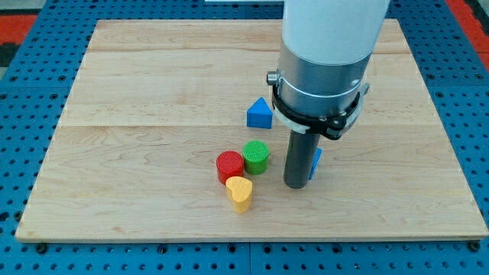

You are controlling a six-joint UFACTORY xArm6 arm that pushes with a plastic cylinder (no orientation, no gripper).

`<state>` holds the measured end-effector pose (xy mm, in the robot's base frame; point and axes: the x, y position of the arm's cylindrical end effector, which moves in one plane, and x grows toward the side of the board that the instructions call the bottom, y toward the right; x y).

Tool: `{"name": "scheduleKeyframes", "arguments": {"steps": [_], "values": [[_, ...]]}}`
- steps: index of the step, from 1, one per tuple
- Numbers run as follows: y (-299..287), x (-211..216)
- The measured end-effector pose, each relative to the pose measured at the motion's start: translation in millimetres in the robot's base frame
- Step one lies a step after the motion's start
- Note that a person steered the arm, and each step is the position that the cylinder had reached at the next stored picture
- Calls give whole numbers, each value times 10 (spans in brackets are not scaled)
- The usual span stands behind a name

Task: Keep yellow heart red circle and green circle horizontally left to blue cube

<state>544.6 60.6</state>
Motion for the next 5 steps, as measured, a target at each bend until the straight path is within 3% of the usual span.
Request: {"name": "scheduleKeyframes", "arguments": {"steps": [3,5], "values": [[-558,344],[-1362,244]]}}
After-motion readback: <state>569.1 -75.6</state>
